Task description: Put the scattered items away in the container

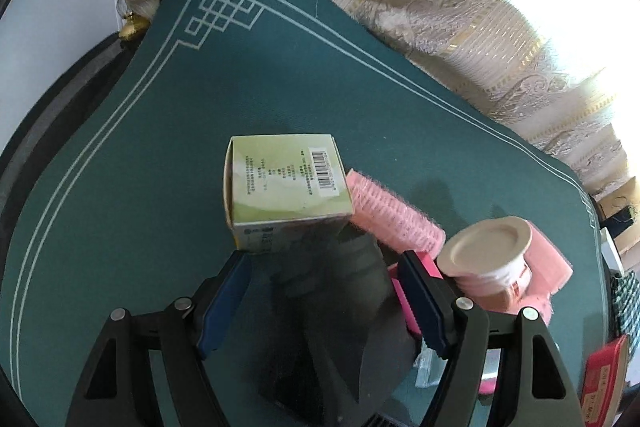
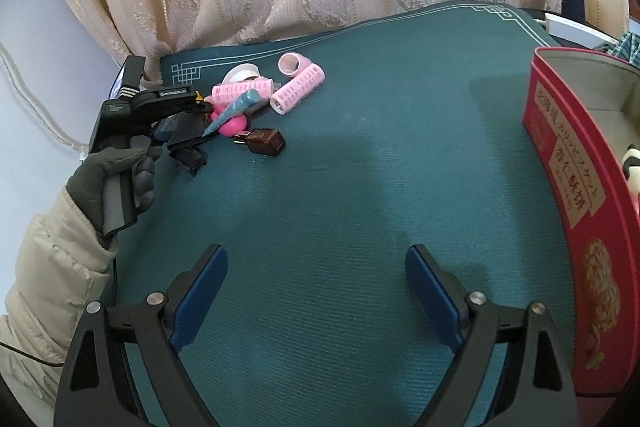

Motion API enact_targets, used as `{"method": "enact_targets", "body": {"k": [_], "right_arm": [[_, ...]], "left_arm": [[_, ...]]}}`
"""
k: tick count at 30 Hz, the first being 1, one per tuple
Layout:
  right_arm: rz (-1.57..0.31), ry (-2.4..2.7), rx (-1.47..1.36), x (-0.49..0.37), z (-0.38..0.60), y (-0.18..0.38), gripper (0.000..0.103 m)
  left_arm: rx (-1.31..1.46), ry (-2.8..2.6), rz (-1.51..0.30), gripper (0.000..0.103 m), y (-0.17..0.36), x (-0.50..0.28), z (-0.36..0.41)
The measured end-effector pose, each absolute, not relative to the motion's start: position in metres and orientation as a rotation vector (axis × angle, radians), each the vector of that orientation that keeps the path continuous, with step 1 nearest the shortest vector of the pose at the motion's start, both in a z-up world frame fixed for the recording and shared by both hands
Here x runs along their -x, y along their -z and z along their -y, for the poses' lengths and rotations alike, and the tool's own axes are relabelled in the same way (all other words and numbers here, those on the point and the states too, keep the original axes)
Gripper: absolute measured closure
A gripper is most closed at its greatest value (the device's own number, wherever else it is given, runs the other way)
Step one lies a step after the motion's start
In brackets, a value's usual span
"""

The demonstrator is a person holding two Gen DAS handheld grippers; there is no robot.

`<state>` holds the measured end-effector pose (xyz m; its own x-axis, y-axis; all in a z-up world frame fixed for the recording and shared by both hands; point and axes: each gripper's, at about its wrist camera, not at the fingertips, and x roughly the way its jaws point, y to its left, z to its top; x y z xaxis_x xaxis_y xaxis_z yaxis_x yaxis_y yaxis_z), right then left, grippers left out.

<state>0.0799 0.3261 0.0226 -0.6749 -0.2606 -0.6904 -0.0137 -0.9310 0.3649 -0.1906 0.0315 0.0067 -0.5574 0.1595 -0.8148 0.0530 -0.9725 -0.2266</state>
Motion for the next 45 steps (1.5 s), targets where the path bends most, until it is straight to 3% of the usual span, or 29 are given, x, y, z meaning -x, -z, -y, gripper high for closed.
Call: {"method": "enact_targets", "body": {"k": [2,4,23,34,37,45], "right_arm": [[0.521,2.704,-1.198,-0.080,-0.326,-0.023,0.010],[0.526,2.703,-1.198,-0.080,-0.328,-0.023,0.010],[0.485,2.738,-1.228,-0.081,-0.322,-0.024,0.010],[0.359,2.692,-1.249,-0.064,-0.269,-0.033,0.010],[0.338,2.676,-1.267,-0.062,-0.257,-0.029,0.010],[0.327,2.670,-1.296,-0.055,-0.247,-0.026,0.010]], "left_arm": [[1.432,-2.698,0.328,0.029,-0.006,0.191,-0.033],[1.421,-2.683,0.318,0.043,-0.006,0.190,-0.035],[1.269,-2.623,0.358,0.044,-0.047,0.086,-0.021],[1.265,-2.537,0.438,0.044,-0.028,0.043,0.006],[1.312,-2.488,0.498,0.033,-0.019,0.044,0.011],[1.296,-2.494,0.458,0.032,-0.019,0.046,0.002]]}}
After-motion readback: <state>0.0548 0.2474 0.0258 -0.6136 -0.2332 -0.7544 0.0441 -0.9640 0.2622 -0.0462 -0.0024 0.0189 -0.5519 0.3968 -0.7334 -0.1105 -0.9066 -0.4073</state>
